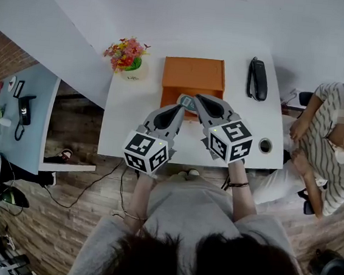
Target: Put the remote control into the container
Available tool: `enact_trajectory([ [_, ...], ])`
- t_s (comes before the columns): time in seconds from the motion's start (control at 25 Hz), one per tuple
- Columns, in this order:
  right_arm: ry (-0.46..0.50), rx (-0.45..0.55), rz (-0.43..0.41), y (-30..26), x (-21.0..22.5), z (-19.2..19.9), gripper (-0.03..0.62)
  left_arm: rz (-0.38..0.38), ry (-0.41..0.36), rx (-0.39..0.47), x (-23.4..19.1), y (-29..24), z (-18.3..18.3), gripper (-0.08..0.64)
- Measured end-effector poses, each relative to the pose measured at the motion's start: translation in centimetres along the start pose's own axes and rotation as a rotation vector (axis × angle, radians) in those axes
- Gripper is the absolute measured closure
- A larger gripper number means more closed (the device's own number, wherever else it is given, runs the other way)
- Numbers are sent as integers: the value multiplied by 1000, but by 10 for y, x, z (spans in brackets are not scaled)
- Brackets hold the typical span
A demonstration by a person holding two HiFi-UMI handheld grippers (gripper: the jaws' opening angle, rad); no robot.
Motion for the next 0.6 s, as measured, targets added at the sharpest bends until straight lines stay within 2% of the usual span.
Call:
enact_trajectory([
  [0.28, 30, 33, -8, 11, -5, -5, 594, 10, -24, 36, 10, 4, -4, 557],
  [0.6, 82, 37, 1, 18, -12, -7, 594, 30, -31, 35, 16, 4, -4, 557],
])
Point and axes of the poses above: the fingertips, and each gripper's own axes: y backward along the fingers, x to its right, z out of its underside, the point moved 10 cm from there along y, backward along the fingers, and after that the axes turned 5 degrees about y, right-handed, at the moved point
